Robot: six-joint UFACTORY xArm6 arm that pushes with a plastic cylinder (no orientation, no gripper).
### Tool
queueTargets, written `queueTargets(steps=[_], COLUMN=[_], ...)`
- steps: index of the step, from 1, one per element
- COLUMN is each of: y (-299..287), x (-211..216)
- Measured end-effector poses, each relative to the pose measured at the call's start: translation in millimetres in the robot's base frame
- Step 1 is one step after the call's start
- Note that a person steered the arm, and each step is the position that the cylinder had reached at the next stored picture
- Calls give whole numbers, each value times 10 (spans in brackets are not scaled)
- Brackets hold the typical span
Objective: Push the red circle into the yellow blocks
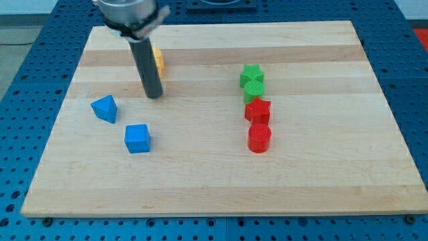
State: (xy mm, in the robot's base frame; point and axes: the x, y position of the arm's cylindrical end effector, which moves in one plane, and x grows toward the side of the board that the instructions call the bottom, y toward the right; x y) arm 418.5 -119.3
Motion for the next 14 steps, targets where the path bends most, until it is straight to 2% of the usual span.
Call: queueTargets(steps=[2,3,4,5,7,8,10,12,14], y=[544,1403,2154,2169,1446,1472,1588,1710,968], x=[1382,1542,1490,1252,929,716,709,299,267])
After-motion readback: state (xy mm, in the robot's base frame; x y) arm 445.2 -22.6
